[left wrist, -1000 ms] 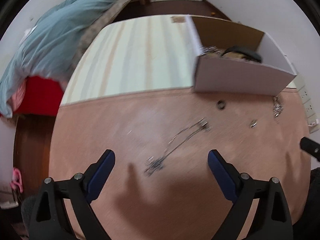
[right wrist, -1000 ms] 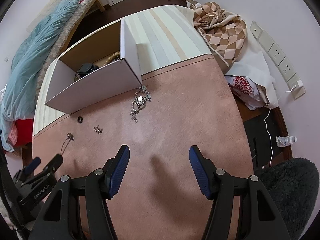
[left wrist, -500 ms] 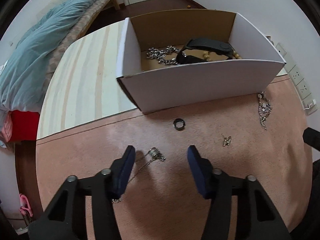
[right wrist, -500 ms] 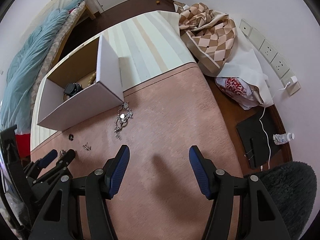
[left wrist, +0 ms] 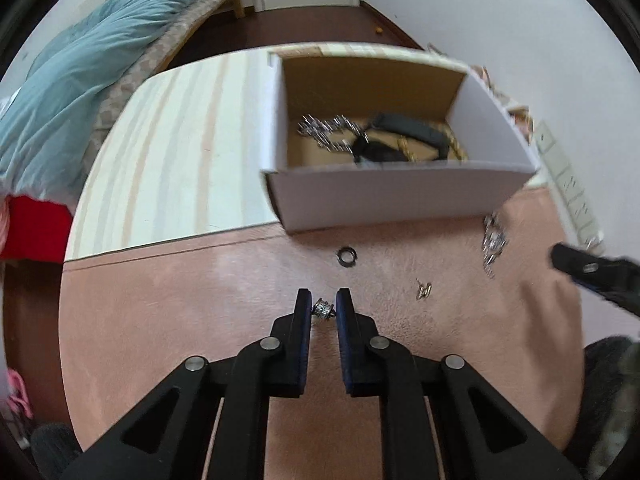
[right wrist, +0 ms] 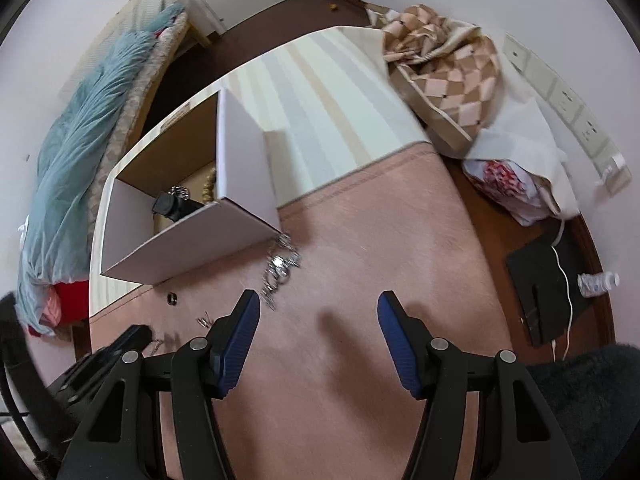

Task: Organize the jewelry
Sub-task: 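Grasp the small silver earring with the left gripper, then carry the earring into the box and open the left gripper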

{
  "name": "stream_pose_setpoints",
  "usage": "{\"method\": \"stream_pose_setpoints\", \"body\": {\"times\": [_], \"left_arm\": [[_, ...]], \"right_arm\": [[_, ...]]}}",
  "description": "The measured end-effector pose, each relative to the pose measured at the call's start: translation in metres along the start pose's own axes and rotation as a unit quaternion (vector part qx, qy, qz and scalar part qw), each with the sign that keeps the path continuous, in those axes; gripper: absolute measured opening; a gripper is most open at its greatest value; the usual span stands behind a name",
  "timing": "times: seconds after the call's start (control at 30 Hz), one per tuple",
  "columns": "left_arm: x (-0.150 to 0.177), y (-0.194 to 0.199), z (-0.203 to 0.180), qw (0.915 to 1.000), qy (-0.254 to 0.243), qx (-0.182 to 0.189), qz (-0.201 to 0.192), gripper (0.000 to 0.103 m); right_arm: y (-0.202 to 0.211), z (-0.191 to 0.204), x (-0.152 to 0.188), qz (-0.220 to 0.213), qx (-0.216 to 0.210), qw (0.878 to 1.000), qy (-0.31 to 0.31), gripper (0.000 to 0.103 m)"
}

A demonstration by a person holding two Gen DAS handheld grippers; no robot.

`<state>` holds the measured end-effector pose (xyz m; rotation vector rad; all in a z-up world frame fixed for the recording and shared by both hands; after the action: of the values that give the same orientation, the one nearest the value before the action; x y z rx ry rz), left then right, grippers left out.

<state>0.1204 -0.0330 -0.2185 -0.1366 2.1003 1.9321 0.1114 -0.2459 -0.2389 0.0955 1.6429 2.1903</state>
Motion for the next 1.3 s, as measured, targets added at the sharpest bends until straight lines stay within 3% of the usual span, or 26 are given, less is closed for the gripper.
{"method": "stream_pose_setpoints", "body": {"times": [0.13,0.27,0.33,0.4,0.53,0.83,1.13,1.3], "left_arm": [[0.000,0.012,0.023,0.9991,0.029,0.029,0.004,0.010],[0.007,0.020,0.040,0.9985,0.048,0.025,0.006,0.010],[0.010,0.023,0.047,0.9979,0.058,0.027,0.008,0.010],[0.013,0.028,0.050,0.9975,0.064,0.030,0.008,0.010],[0.010,0.039,0.054,0.9972,0.064,0.039,-0.001,0.010],[-0.006,0.101,0.052,0.9927,0.059,0.092,-0.051,0.010],[-0.048,0.164,0.040,0.9849,0.033,0.130,-0.109,0.010],[-0.084,0.176,0.026,0.9824,-0.003,0.144,-0.119,0.010]], "right_arm": [[-0.020,0.018,-0.008,0.000,0.018,0.999,0.028,0.063],[-0.044,0.034,-0.012,0.004,0.065,0.997,0.049,0.055],[-0.046,0.042,-0.010,-0.012,0.094,0.993,0.066,0.038],[-0.047,0.048,-0.008,-0.017,0.103,0.992,0.077,0.000],[-0.035,0.056,-0.002,-0.029,0.083,0.992,0.087,0.000],[0.045,0.074,0.007,-0.055,-0.029,0.994,0.093,0.000],[0.124,0.102,-0.026,-0.074,-0.115,0.984,0.114,0.000],[0.128,0.123,-0.064,-0.060,-0.109,0.982,0.141,0.000]]}}
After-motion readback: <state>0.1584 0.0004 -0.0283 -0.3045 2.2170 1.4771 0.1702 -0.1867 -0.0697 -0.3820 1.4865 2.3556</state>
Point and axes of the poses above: each gripper's, at about its wrist camera, not at the fingertips, and y roughly against the way its jaws point, z to its left, x to its underside, the point moved 1 cm from there along -y, roughly the way its jaws point, and after that the axes turned 8 degrees about z, right-handed, at the moved point
